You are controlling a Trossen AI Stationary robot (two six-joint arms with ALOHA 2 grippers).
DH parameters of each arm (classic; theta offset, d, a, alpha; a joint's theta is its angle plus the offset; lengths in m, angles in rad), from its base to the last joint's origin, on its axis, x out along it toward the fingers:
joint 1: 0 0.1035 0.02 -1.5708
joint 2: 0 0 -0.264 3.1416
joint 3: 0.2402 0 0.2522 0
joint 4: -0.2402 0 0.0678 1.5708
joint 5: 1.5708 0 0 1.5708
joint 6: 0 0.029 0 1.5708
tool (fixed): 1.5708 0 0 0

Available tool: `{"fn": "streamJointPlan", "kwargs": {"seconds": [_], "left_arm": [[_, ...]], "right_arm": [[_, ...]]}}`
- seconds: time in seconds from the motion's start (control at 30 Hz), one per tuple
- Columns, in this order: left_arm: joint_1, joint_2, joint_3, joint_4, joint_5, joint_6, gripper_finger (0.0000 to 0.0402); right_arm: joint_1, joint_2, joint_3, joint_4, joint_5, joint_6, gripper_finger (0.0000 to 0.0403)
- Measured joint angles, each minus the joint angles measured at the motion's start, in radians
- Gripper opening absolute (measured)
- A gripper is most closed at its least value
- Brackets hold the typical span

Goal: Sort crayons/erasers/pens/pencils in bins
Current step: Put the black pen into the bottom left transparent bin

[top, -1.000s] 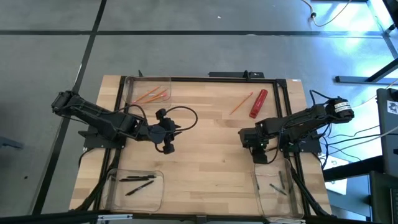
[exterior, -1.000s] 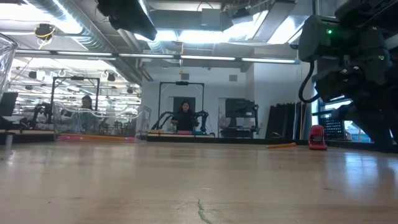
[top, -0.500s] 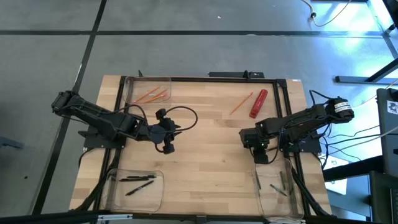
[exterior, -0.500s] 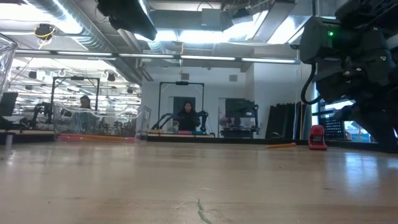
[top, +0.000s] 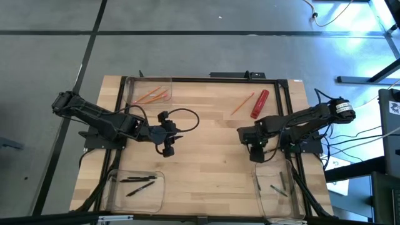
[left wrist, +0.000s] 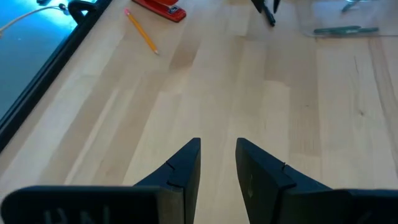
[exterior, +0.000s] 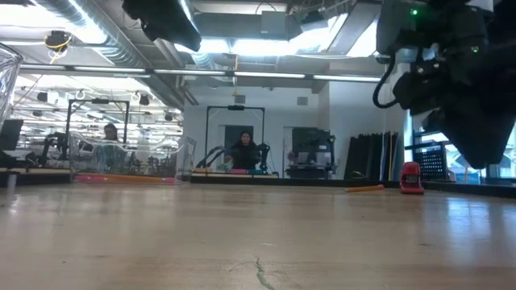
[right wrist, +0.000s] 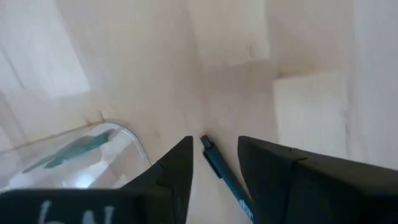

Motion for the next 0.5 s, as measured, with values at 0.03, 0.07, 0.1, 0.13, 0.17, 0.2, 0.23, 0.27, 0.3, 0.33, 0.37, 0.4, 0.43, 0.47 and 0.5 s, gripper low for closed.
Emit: {"fn": "streamJointPlan", "kwargs": {"seconds": [0.03,0.07,0.1,0.13,0.17,0.2,0.23,0.27,0.3,0.33,0.37,0.4,0.43,0.47,0.5], "left_arm": [[0.000,0.000,0.000,0.000,0.001,0.000,0.0095],[0.000,0.000,0.000,0.000,0.002,0.001,0.0095],[0.000,0.000,0.000,0.000,0.002,0.001,0.0095],[0.000,0.000,0.000,0.000,0.002,0.001,0.0095],[0.000,0.000,0.000,0.000,0.002,0.001,0.0095],[0.000,0.000,0.000,0.000,0.002,0.000,0.0095],[0.000,0.000,0.000,0.000,0.002,0.001,0.0095],[0.000,0.000,0.000,0.000,0.002,0.001,0.0095],[0.000,0.000,0.000,0.000,0.002,0.001,0.0095],[0.000,0.000,0.000,0.000,0.002,0.001,0.0095],[0.000,0.000,0.000,0.000,0.002,0.001,0.0095],[0.000,0.000,0.000,0.000,0.002,0.001,0.0095],[0.000,0.000,0.000,0.000,0.002,0.001,0.0095],[0.000,0.000,0.000,0.000,0.002,0.001,0.0095],[0.000,0.000,0.000,0.000,0.002,0.001,0.0095]], "right_arm": [[0.000,0.000,0.003,-0.012,0.004,0.026,0.0129],[-0.003,0.000,0.003,-0.022,0.003,0.055,0.0129],[-0.005,0.000,0.002,-0.033,-0.004,0.088,0.0129],[-0.006,0.000,0.001,-0.041,-0.019,0.129,0.0129],[-0.006,0.000,0.000,-0.053,-0.031,0.171,0.0129],[-0.006,0.000,0.000,-0.066,-0.041,0.215,0.0129],[-0.006,0.000,-0.001,-0.079,-0.047,0.256,0.0129],[-0.008,0.000,-0.001,-0.086,-0.049,0.295,0.0129],[-0.011,0.000,-0.001,-0.089,-0.051,0.338,0.0129],[-0.016,0.000,-0.001,-0.094,-0.054,0.387,0.0129],[-0.024,0.000,-0.001,-0.098,-0.058,0.436,0.0129],[-0.034,0.000,-0.001,-0.099,-0.064,0.489,0.0129],[-0.045,0.000,-0.001,-0.097,-0.070,0.544,0.0129],[-0.056,0.000,-0.001,-0.097,-0.074,0.594,0.0129],[-0.067,0.000,-0.001,-0.098,-0.077,0.636,0.0129]]}}
